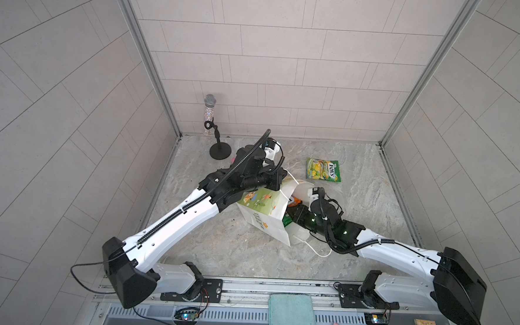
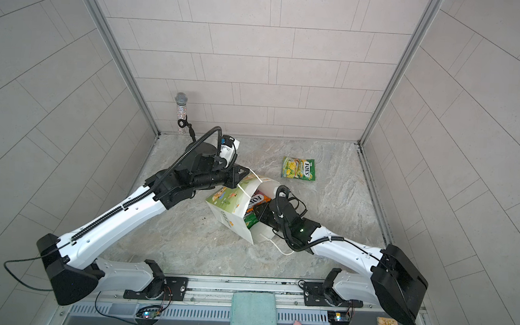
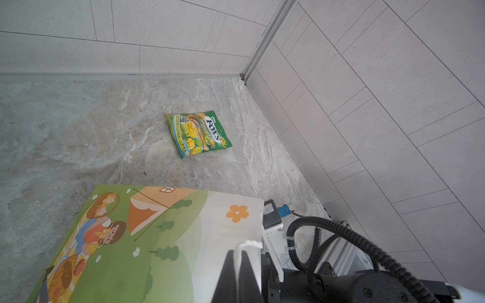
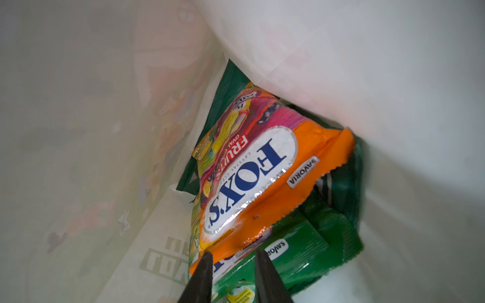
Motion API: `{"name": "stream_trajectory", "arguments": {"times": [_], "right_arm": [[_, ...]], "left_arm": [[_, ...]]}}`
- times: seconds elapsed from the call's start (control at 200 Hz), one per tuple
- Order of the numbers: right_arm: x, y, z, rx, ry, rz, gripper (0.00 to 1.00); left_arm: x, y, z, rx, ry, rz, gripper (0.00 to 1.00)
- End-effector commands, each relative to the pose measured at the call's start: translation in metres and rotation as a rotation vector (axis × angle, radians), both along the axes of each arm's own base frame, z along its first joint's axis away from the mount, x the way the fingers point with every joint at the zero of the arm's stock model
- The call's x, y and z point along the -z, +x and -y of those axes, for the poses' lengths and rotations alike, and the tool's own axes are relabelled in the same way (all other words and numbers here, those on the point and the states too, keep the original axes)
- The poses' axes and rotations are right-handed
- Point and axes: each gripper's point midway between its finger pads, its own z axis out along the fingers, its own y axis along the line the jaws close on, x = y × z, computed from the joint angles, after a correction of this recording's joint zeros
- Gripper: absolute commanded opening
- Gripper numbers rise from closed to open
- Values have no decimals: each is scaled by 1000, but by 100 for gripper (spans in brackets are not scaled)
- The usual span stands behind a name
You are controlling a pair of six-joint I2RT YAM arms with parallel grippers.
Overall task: Take the snacks out of the paper bag
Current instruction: Pick up the snack from the paper bag.
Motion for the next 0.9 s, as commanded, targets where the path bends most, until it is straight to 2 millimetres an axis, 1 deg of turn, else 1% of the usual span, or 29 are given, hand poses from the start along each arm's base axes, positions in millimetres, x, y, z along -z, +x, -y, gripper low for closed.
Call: {"name": "stream_trajectory", "arguments": {"times": [0.0,0.175,0.3,0.535,0.615,0.816,0.871,0.896], "right_arm": [[-5,2,-6,-7,-12,1,30],[8,4,-12,-13,-16,-33,39],[6,8,-17,-6,10,-25,40],[9,15,-13,46,14,-28,40],[11,17,-15,56,23,-34,39],[13,22,-17,86,48,-39,32],[13,23,-16,94,54,-38,25],[13,24,-16,97,54,-36,23]], "left_arm": [[-19,3,3,-5,-30,44,0],[-23,3,5,4,-47,46,0],[-21,2,6,12,-43,43,0],[-19,0,7,23,-44,37,0],[-19,0,7,23,-46,36,0],[-18,-2,8,35,-46,33,0],[-18,-2,8,37,-46,35,0],[-18,-2,8,35,-45,35,0]]}}
